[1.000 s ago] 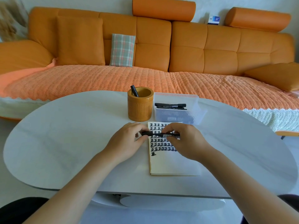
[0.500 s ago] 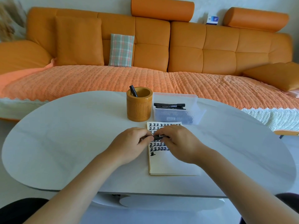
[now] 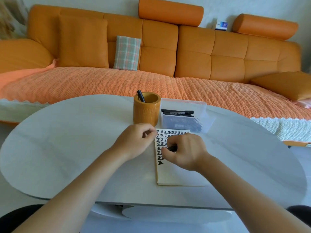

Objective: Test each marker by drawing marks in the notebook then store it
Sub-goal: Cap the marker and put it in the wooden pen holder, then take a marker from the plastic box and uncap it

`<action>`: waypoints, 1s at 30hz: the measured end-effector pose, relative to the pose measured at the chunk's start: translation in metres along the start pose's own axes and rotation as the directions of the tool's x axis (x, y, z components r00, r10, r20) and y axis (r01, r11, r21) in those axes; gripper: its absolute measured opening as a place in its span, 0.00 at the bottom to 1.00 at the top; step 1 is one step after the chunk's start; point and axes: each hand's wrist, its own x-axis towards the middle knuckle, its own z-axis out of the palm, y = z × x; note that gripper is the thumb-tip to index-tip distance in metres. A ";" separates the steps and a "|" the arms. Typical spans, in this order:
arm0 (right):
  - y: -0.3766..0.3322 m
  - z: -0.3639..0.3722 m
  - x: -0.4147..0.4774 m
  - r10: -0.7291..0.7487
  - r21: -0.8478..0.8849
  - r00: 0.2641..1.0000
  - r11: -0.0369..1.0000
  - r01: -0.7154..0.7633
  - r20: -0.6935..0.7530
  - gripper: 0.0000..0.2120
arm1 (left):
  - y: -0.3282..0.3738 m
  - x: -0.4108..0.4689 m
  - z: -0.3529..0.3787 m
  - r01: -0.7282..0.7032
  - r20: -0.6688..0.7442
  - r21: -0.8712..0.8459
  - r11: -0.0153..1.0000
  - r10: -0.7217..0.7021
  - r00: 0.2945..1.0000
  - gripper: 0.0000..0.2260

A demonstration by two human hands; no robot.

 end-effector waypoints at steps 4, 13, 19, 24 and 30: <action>-0.002 -0.011 0.012 0.017 0.095 0.999 0.995 -0.014 -0.029 0.22 | -0.018 0.024 -0.008 -0.037 -0.312 0.124 0.992 0.074 0.947 0.04; -0.020 -0.051 0.110 0.117 0.754 0.984 0.656 0.024 -0.134 0.09 | -0.043 0.069 -0.019 0.203 -0.314 -0.122 0.972 -0.232 0.921 0.31; -0.041 -0.050 0.165 0.113 0.758 0.939 0.624 0.188 -0.325 0.10 | -0.045 0.078 -0.023 0.184 -0.207 -0.148 0.972 -0.212 0.955 0.29; -0.044 -0.022 0.174 0.073 0.548 0.968 0.833 0.073 -0.240 0.11 | -0.046 0.076 -0.024 0.145 -0.244 -0.167 0.975 -0.183 0.952 0.27; -0.028 -0.019 0.170 0.010 0.393 0.998 0.919 0.012 -0.054 0.11 | -0.051 0.075 -0.021 0.114 -0.282 -0.125 0.986 -0.145 0.948 0.27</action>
